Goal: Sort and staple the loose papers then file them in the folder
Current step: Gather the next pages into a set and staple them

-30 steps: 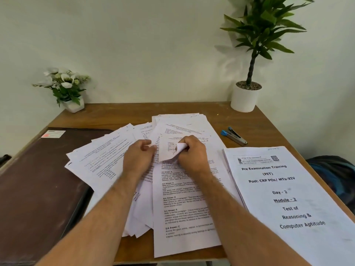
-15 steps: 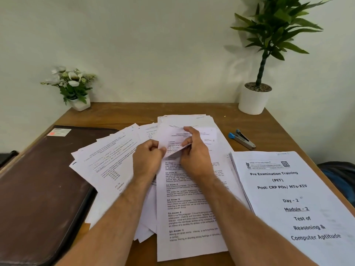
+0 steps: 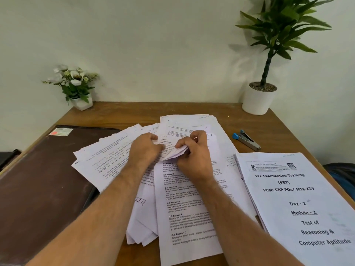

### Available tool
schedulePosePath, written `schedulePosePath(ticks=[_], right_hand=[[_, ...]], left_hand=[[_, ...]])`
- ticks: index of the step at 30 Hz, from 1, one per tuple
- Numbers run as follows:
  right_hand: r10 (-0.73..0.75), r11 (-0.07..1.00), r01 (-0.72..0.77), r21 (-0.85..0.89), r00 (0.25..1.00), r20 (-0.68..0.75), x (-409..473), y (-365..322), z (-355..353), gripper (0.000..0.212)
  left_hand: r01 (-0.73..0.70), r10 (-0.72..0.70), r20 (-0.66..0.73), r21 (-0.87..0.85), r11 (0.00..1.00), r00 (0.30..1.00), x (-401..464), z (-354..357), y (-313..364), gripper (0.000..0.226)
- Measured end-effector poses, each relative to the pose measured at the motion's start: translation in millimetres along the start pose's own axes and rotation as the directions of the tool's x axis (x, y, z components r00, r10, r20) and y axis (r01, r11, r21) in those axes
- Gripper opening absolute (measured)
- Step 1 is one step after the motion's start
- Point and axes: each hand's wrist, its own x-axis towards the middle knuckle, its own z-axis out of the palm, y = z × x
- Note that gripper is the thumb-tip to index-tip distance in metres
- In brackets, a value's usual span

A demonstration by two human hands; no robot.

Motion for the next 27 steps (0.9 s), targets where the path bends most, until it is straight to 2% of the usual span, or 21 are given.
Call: schedulePosePath(ticks=[2,4,7,9,10,11,15,19,22,25,26,27], right_hand=[[0.045,0.999,-0.045,-0.008,0.999,0.018,-1.2,-3.3,-4.5,0.031],[0.067,0.997,-0.066,-0.035,0.997,0.025,-3.9,-6.7,-5.5,0.029],[0.065,0.997,-0.065,-0.045,0.998,0.002,-5.7,-8.3,-3.2,0.020],[0.061,0.997,-0.062,-0.045,0.998,-0.019,-4.5,-7.2,-1.6,0.021],[0.054,0.998,-0.055,-0.041,0.998,-0.039,-3.3,-6.0,-0.7,0.027],[0.048,0.998,-0.050,-0.023,0.997,-0.061,-2.0,-4.5,0.5,0.037],[0.018,0.997,-0.007,0.082,0.992,-0.127,-1.1,-0.2,3.8,0.089],[-0.087,0.994,0.101,0.051,0.971,-0.224,-3.0,-1.8,2.9,0.102],[-0.095,0.992,0.112,0.051,0.962,-0.256,-4.7,-0.9,6.6,0.091],[0.014,0.993,0.017,0.119,0.967,-0.254,-5.6,-3.3,6.0,0.071],[0.042,0.993,-0.016,0.116,0.974,-0.224,-5.1,-4.3,4.9,0.064],[0.062,0.994,-0.045,0.096,0.982,-0.177,-4.7,-4.8,3.3,0.056]], left_hand=[[0.027,-0.027,-0.013,0.044,0.999,1.000,3.7,4.3,1.9,0.060],[0.035,-0.038,-0.060,-0.050,0.998,0.997,1.5,5.5,1.6,0.063],[-0.068,0.049,-0.094,-0.207,0.976,0.994,-7.9,0.9,-2.1,0.054],[-0.191,0.188,-0.038,-0.169,0.967,0.982,-15.9,-3.1,-5.4,0.030],[-0.246,0.249,0.002,-0.149,0.958,0.969,-20.0,-5.4,-6.1,0.019],[-0.289,0.296,0.031,-0.143,0.947,0.955,-22.2,-7.2,-8.3,0.019],[-0.270,0.291,0.086,-0.194,0.943,0.953,-18.8,-10.9,-19.9,0.039],[-0.281,0.314,0.146,-0.207,0.937,0.938,-24.9,-11.5,-21.9,0.034],[-0.279,0.322,0.184,-0.223,0.934,0.929,-24.0,-11.9,-29.3,0.027],[-0.354,0.404,0.205,-0.243,0.903,0.891,-18.2,-23.3,-30.8,0.022],[-0.329,0.374,0.185,-0.234,0.915,0.909,-15.5,-25.9,-27.6,0.032],[-0.303,0.340,0.173,-0.209,0.930,0.924,-9.4,-26.9,-27.0,0.023]])
